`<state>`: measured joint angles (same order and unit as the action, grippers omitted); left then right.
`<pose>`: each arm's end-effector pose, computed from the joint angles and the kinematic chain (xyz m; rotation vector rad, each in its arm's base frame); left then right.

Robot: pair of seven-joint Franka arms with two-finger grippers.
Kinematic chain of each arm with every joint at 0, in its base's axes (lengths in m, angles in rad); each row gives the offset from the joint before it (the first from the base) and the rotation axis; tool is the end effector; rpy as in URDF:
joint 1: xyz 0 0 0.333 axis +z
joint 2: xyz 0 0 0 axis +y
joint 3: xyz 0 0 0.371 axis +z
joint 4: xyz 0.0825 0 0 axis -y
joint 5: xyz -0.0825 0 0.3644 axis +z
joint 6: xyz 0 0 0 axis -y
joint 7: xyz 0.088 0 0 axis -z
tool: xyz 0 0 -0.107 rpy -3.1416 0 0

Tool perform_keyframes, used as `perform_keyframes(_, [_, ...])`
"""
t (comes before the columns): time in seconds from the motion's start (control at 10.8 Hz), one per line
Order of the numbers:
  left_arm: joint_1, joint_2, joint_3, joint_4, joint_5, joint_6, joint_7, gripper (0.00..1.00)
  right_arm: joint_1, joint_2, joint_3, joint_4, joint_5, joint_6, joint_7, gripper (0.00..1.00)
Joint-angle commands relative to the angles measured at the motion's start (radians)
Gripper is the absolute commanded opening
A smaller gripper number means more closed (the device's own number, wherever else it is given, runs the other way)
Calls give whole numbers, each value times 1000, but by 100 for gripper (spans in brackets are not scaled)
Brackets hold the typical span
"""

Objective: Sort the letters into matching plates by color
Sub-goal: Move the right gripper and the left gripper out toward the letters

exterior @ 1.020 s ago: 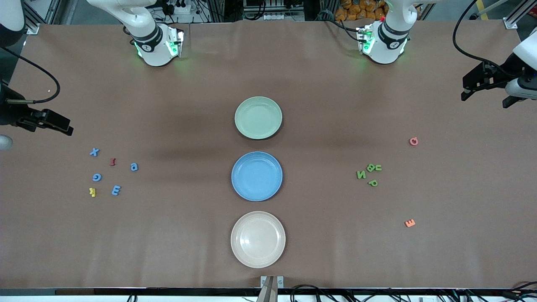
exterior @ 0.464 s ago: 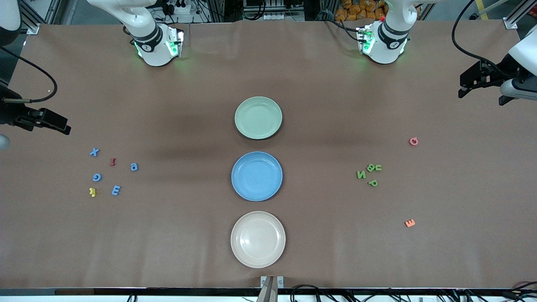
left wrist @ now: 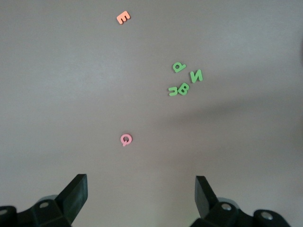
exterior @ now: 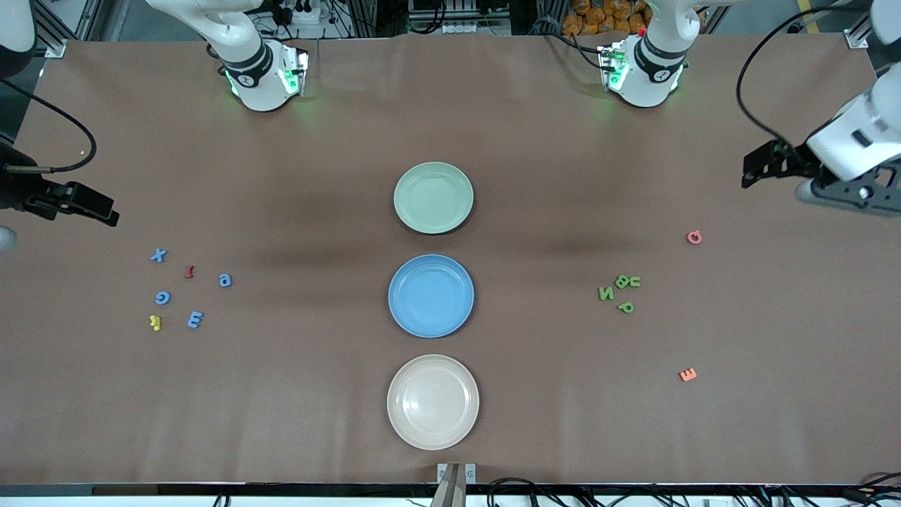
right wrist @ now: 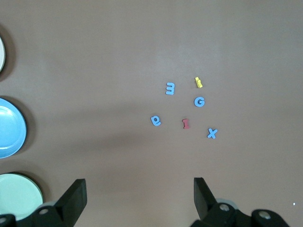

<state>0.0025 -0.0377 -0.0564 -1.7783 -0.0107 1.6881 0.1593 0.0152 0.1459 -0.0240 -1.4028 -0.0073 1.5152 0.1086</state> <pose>0.5230 -0.0298 0.6151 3.1118 -0.3304 -0.0814 0.5824 -0.0046 0.6687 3.1233 -0.1837 -0.0514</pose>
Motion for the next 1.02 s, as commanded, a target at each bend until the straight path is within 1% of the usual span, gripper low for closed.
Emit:
perform_keyframes(0.0, [-6,-7,-26,-221,-17,255,-88,100,-15,1,12,-36,-7,35,-7,100])
perform_keyframes(0.09, [-6,11,-37,-268,-17,318,-95,100,-17,0,13,-68,-3,71,-6,100])
perform_keyframes(0.19, [-6,45,-46,-279,-17,353,-98,100,-17,0,13,-102,-2,103,-4,100])
perform_keyframes(0.37, [-6,117,-59,-279,-11,418,-107,100,-18,-11,13,-213,0,215,11,100])
perform_keyframes(0.46, [-9,162,-60,-279,-2,462,-107,100,-27,-14,13,-275,4,286,16,100])
perform_keyframes(0.65, [-32,243,-59,-280,5,557,-107,100,-50,-23,13,-416,56,460,22,100])
perform_keyframes(0.74, [-39,277,-59,-282,23,602,-109,100,-58,-23,13,-479,76,540,22,100])
perform_keyframes(0.93, [-38,361,-57,-279,95,720,-113,100,-64,3,12,-592,78,691,20,100])
